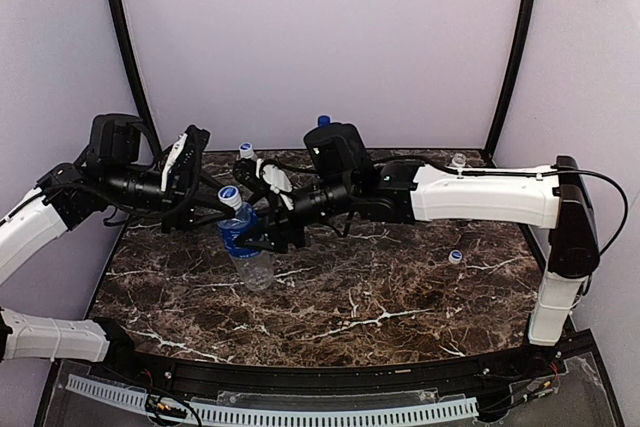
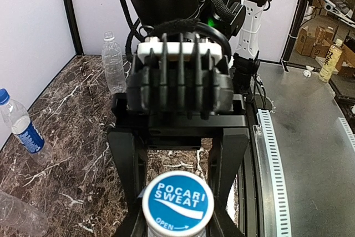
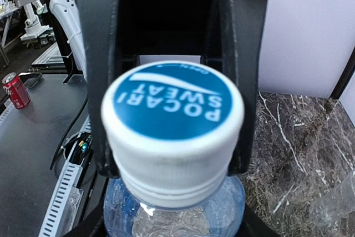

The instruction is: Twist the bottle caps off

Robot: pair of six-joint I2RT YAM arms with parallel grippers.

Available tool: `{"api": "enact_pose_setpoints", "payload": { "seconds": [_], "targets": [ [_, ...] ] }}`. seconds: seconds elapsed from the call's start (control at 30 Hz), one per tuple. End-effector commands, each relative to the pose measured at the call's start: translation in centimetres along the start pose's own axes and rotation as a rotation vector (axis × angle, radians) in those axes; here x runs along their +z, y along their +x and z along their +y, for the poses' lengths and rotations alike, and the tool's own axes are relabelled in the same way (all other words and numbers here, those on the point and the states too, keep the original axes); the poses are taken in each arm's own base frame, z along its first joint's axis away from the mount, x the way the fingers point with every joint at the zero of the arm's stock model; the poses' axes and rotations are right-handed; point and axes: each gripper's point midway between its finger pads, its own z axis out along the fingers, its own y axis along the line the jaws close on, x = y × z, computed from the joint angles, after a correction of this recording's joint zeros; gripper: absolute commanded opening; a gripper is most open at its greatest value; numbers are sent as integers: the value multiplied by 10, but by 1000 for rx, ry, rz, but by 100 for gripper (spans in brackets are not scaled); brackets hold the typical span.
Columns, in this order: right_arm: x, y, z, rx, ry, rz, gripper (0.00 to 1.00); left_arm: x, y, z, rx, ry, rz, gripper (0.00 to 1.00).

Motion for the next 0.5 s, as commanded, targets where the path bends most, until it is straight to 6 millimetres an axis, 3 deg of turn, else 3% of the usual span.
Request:
{"api": "enact_pose_setpoints", "payload": {
  "seconds": [0.0,0.1,0.13,0.17,0.23,0.3,0.4,0.47],
  "targets": [
    [3,-10,-4,-10,2,-31,53,-4,-9,-5,16,6,-38,1],
    [-1,-12,-5,-14,11,-34,50,-4,-7,-5,16,2,-37,1],
    [-3,-13,-6,-15,15,-36,50,-5,-8,-4,19,-5,-44,8],
    [-5,-15,-6,-13,20,-39,50,-4,-6,-1,15,-26,-41,45],
    [-11,-19,-10,-3,41,-46,50,-6,-8,8,5,-86,-48,92],
    [-18,-25,-18,29,89,-57,50,-11,-7,22,12,-184,-44,98],
    [-35,-40,-38,103,219,-88,50,-27,-2,53,19,-424,-78,99],
    [-47,-53,-47,147,291,-143,49,-30,-2,58,10,-464,-97,99]
  ]
}}
